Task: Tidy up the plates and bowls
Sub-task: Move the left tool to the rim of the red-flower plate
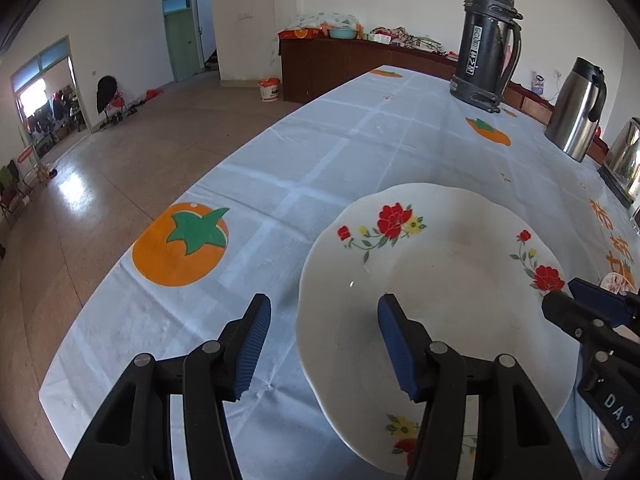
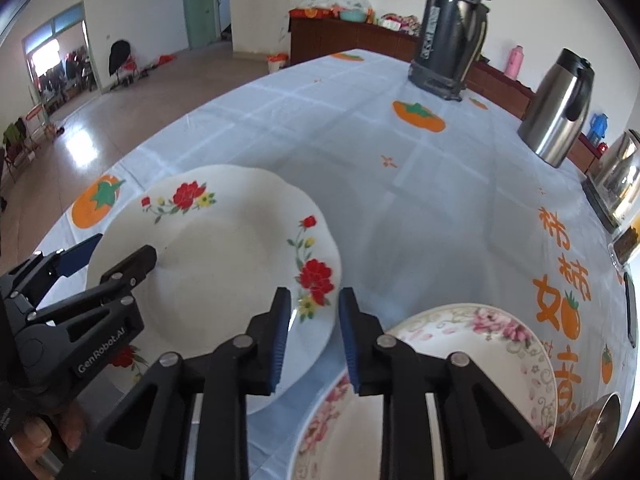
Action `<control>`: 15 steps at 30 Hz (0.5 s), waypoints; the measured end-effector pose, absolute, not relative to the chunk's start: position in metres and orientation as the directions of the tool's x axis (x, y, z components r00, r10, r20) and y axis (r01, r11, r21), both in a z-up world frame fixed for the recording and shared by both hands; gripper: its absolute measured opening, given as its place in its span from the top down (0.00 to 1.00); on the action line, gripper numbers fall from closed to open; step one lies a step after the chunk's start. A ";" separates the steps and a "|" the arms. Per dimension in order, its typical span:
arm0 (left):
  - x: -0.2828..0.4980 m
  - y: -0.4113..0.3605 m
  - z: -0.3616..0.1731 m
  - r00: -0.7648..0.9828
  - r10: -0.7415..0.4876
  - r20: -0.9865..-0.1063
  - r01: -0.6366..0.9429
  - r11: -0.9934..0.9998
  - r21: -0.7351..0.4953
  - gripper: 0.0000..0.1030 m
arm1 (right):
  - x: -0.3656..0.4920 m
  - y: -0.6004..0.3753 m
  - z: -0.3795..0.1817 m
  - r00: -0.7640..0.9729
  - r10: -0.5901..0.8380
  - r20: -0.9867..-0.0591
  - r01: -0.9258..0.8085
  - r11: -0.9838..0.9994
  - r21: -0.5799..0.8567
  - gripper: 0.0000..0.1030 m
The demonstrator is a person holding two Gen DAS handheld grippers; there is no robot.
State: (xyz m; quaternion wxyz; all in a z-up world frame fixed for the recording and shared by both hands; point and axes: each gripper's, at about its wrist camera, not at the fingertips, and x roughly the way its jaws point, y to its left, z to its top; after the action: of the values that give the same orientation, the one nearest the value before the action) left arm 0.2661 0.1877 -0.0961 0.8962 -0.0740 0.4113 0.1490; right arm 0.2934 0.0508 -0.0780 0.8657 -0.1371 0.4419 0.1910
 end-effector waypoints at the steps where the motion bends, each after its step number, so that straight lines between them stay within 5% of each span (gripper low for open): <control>1: 0.267 0.188 -0.095 0.619 0.208 -0.758 -0.327 0.945 -0.008 0.43 | 0.293 0.053 -0.078 0.539 0.200 -0.818 -0.453 0.888 -0.080 0.75; 11: 0.263 0.204 -0.093 0.636 0.224 -0.738 -0.323 0.946 0.009 0.43 | 0.268 0.060 -0.080 0.528 0.283 -0.801 -0.497 0.868 -0.021 0.76; 15: 0.264 0.198 -0.094 0.644 0.224 -0.731 -0.299 0.954 0.029 0.58 | 0.267 0.062 -0.082 0.550 0.279 -0.787 -0.471 0.882 -0.016 0.77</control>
State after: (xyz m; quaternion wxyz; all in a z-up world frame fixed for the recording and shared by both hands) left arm 0.2641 0.1983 -0.0943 0.9055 -0.0472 0.3962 0.1445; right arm 0.2667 0.0622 -0.0815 0.8731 -0.1132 0.4228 0.2147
